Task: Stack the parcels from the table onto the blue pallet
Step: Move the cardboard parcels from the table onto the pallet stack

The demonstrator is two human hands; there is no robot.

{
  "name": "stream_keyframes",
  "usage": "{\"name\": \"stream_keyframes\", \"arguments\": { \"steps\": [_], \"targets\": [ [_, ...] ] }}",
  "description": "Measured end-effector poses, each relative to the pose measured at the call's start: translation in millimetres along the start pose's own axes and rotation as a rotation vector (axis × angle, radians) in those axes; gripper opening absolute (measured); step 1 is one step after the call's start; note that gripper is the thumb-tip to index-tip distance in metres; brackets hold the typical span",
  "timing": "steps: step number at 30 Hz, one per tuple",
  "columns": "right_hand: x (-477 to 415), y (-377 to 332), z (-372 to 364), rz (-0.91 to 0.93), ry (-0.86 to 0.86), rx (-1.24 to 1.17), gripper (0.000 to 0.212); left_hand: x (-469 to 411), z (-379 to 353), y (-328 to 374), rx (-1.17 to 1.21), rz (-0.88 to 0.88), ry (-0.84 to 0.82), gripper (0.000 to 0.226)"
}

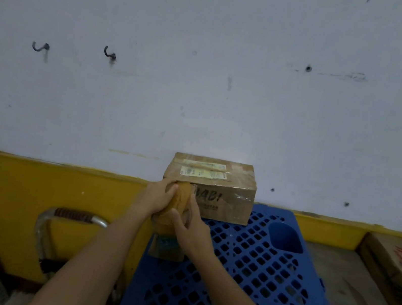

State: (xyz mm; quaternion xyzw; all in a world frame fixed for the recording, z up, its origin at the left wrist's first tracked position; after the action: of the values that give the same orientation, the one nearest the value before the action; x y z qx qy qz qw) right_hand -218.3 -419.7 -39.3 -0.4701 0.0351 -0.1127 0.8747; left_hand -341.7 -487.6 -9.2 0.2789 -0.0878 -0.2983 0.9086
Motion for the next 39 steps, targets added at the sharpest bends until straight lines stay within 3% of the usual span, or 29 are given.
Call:
{"name": "stream_keyframes", "arguments": {
  "steps": [5,10,19,25,31,39],
  "targets": [
    [12,4,36,0.000,0.005,0.142,0.075,7,20,15,-0.099,0.062,0.123,0.041],
    [40,31,88,-0.013,0.046,0.296,0.071,18,3,82,-0.175,-0.078,0.118,0.042],
    [127,135,228,-0.062,0.182,0.248,0.071,18,-126,255,-0.192,-0.205,-0.117,0.051],
    [207,226,357,-0.185,0.365,0.293,0.071,9,-230,378,-0.293,-0.230,-0.201,0.056],
    [290,299,472,-0.311,0.517,0.335,0.069,12,-344,501,-0.283,-0.376,-0.314,0.056],
    [336,357,547,-0.405,0.653,0.341,0.064,-8,-419,563,-0.307,-0.374,-0.405,0.060]
  ]
}}
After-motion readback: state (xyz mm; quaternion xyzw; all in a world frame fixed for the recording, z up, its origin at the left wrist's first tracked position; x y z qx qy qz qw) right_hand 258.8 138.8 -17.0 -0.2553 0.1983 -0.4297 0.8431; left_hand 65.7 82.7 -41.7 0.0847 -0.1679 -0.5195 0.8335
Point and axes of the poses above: each hand's wrist, its own x-axis away from the middle knuckle, its own z-axis out of the back of the hand, y = z × x, the point moved 7 cm from there along -x, towards the middle knuckle, and after that the axes turned 11 degrees about -y, right-handed, at the moved point
